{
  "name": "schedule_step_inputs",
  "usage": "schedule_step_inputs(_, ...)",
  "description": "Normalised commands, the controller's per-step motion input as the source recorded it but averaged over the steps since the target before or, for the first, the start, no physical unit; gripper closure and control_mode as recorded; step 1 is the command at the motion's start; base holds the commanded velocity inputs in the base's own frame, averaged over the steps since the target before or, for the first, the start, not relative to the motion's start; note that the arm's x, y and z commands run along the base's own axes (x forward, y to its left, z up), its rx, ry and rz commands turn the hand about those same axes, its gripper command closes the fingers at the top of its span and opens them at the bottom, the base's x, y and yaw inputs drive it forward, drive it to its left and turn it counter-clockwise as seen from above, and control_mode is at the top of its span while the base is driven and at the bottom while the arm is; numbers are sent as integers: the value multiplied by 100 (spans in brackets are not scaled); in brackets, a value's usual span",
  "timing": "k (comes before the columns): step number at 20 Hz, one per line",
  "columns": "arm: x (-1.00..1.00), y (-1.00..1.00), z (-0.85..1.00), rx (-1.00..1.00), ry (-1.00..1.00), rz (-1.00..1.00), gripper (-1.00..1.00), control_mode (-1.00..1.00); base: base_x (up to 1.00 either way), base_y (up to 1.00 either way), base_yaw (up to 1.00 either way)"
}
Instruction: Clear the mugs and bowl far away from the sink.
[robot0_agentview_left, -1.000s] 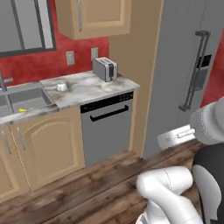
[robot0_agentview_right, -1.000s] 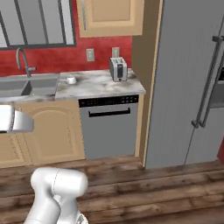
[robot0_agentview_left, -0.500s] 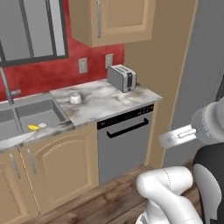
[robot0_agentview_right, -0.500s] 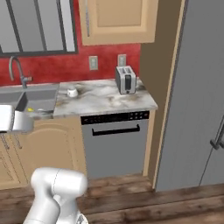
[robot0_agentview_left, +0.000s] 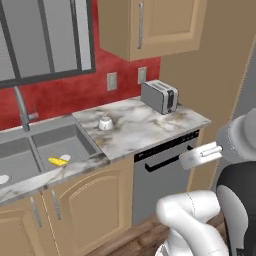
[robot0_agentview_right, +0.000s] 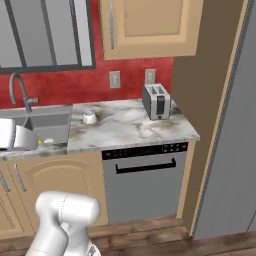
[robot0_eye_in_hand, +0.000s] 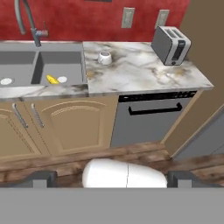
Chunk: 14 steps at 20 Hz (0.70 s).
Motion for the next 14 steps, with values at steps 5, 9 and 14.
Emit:
schedule_step_inputs(5, 0, 0, 0, 0, 0, 0, -100, 100, 1, 10, 0)
schedule_step_inputs(9, 0, 0, 0, 0, 0, 0, -100, 100, 42, 2, 0)
schedule_step_inputs(14, 0, 0, 0, 0, 0, 0, -100, 100, 67, 90, -5)
